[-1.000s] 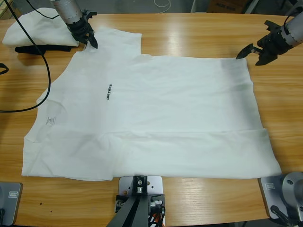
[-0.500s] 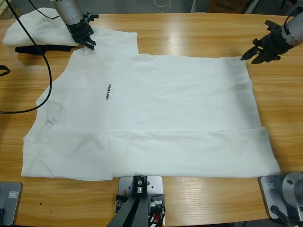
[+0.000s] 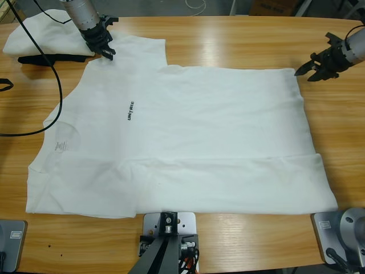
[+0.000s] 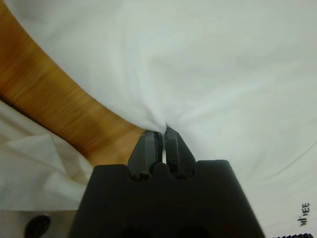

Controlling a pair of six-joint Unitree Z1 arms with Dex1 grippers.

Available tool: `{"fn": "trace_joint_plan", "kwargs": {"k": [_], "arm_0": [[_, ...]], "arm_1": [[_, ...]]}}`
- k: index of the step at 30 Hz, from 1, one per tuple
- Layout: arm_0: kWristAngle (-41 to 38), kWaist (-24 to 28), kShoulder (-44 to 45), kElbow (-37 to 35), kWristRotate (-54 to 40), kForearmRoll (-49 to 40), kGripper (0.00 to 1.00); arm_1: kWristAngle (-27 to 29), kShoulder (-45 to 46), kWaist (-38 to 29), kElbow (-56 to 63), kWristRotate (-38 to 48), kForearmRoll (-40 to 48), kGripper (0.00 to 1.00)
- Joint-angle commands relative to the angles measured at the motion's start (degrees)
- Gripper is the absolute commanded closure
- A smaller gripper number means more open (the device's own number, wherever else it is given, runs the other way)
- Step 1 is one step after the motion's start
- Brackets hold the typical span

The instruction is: Fold clothes

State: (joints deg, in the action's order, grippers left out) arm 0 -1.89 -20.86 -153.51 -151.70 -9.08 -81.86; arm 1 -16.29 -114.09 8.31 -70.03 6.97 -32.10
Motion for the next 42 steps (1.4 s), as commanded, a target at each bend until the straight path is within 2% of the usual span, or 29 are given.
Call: {"fn": "trace_joint_plan", "kwargs": {"k": [1, 5, 6, 9, 12, 13, 18, 29, 34, 36, 39, 42], "arm_0": [[-1.0, 0.0, -7.1, -10.5, 0.5, -1.0, 1.0], [-1.0, 0.0, -7.2, -10.6, 0.6, -1.0, 1.0], [-1.0, -0.1, -7.2, -10.6, 0.6, -1.0, 1.0], [-1.0, -0.1, -7.2, -10.7, 0.6, -1.0, 1.0], [-1.0, -0.1, -7.2, -10.7, 0.6, -1.1, 1.0], [-1.0, -0.1, -7.2, -10.7, 0.6, -1.1, 1.0], [-1.1, 0.0, -7.2, -10.8, 1.1, -1.1, 1.0], [-3.0, -1.3, -6.5, -12.4, 2.2, -2.5, 1.0], [-8.4, -1.0, -3.5, -16.7, 9.7, -3.3, 1.0], [-11.2, 0.0, -3.1, -16.7, 12.8, -6.9, 1.0], [-11.3, 0.0, -1.6, -16.6, 13.1, -12.8, 1.0], [-11.2, 0.4, 1.7, -14.1, 13.3, -13.2, 1.0]], "arm_1": [[-2.7, -8.0, 0.8, -3.2, -0.6, 2.6, 0.326], [-4.7, -9.0, 0.8, -4.1, -0.6, 3.2, 0.35], [-5.1, -9.0, 0.8, -4.0, -0.7, 3.2, 0.396], [-6.3, -8.9, 0.8, -3.8, -1.1, 3.2, 0.596], [-8.1, -9.7, 0.8, -3.9, -1.9, 3.6, 0.926], [-8.8, -10.1, 0.8, -4.0, -2.3, 3.6, 0.985], [-10.3, -10.9, 0.8, -4.2, -4.0, 3.6, 1.0], [-7.8, -7.0, 0.8, -3.4, -6.8, 3.3, 1.0], [-12.6, -0.2, 0.8, -3.6, -4.7, 2.2, 1.0], [-14.2, 1.3, 0.8, -3.7, -4.0, -1.0, 1.0], [-14.9, 3.8, 0.8, -3.3, -3.8, -4.5, 1.0], [-15.2, 5.0, 0.8, -1.3, -4.0, -6.2, 1.0]]}}
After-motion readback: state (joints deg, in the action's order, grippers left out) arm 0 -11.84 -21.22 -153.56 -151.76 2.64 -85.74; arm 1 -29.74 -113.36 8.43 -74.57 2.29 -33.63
